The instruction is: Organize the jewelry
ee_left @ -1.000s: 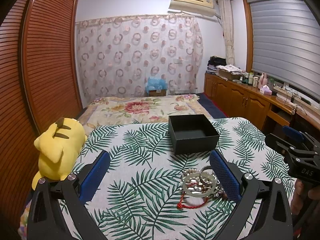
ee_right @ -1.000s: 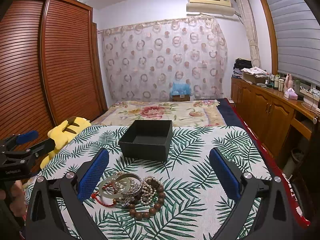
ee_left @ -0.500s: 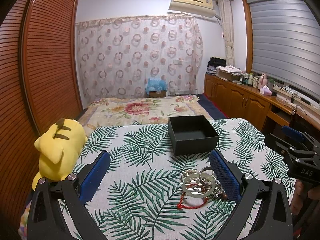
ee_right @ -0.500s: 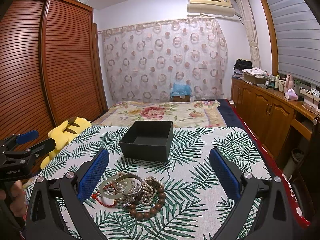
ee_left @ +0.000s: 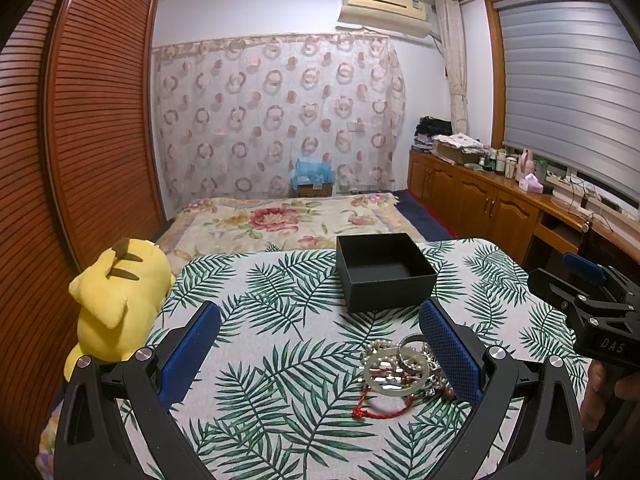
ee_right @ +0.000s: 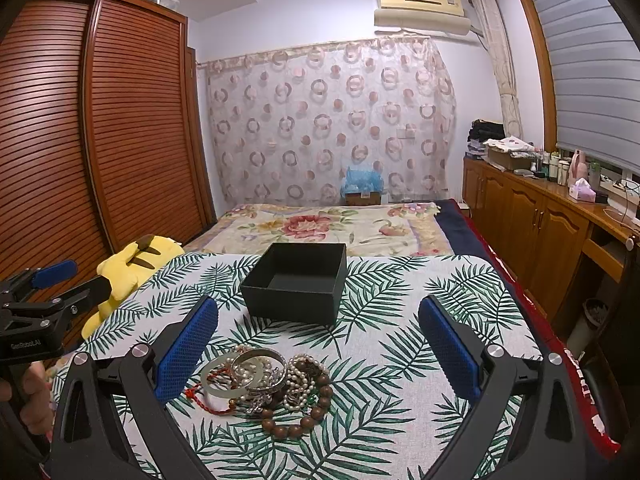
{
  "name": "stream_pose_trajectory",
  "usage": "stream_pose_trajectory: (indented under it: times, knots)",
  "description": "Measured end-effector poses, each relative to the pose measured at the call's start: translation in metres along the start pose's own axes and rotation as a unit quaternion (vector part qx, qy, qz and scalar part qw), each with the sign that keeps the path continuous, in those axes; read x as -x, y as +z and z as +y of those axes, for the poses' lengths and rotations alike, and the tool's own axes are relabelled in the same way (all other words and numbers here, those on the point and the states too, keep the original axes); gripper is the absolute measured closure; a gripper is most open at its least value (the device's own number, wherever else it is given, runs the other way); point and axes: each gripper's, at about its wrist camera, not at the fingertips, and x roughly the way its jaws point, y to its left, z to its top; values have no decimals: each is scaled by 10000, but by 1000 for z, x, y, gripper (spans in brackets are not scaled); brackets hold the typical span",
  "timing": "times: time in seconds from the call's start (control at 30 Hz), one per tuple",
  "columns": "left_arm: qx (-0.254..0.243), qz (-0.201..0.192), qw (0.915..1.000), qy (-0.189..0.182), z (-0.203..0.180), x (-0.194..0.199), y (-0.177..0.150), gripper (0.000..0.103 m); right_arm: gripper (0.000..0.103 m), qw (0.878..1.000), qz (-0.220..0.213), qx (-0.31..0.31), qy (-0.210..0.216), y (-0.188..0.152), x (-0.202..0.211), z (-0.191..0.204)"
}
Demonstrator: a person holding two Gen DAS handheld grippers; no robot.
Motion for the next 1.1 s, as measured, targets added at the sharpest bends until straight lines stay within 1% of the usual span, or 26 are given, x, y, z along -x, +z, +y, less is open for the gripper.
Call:
stream_pose_trajectory:
  times: [1.03,1.07,1.1]
  knots:
    - [8,-27,10000,-2,1,0,-4,7,3,10000,-11,6,10,-1,-1,0]
    - [11,-16,10000,-8,1,2,-2,7,3,10000,-6,7,13,-1,-1,0]
    - [12,-15,10000,-11,-3,12,12,7,3,10000,3,10,14,-1,-2,0]
